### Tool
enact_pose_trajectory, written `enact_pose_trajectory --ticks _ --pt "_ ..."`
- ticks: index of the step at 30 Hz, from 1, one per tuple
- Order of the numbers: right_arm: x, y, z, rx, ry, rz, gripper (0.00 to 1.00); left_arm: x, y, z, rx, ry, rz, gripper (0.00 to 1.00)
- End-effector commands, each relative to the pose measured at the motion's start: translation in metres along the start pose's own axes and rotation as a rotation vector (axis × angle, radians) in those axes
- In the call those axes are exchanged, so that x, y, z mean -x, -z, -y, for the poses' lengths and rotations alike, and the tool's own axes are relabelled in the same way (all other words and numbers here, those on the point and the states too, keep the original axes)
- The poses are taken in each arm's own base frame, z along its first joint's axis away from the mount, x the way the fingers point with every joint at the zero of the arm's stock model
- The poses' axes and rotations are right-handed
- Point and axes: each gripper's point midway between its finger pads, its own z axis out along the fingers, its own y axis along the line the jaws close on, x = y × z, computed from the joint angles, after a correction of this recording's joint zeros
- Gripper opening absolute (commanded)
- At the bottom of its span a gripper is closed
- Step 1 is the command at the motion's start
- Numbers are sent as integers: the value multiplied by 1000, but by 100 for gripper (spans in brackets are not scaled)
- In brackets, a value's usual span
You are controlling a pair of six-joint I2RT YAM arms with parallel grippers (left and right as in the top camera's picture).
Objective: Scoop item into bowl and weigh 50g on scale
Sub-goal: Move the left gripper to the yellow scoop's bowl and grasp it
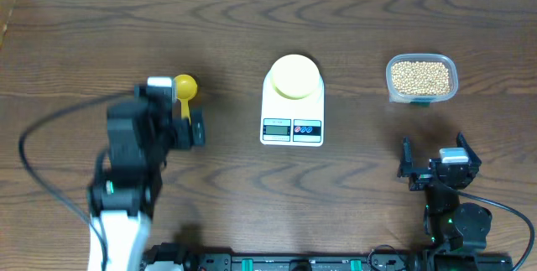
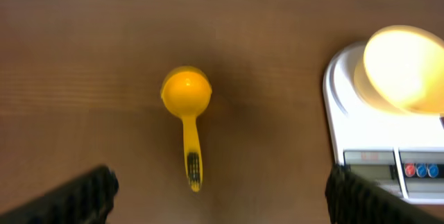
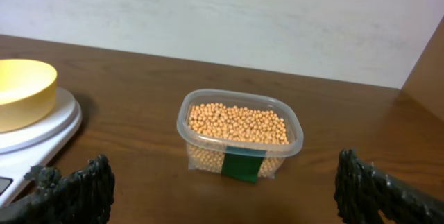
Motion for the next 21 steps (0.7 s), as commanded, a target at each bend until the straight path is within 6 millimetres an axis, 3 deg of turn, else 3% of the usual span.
enact_pose_trajectory --ticks 1,7,11,17,21 --pt "0 0 -3 12 -10 2 99 32 -12 0 -12 21 -103 98" --pt "0 0 -3 12 -10 2 99 57 -38 -2 -15 22 -259 98" --pt "0 0 -3 12 -10 2 99 67 -70 -8 -7 -78 -253 98" --pt "0 0 -3 12 -11 2 99 51 -117 -18 -6 -79 -308 98" --pt "0 0 -3 12 -10 2 99 37 -141 -41 18 -33 -344 98"
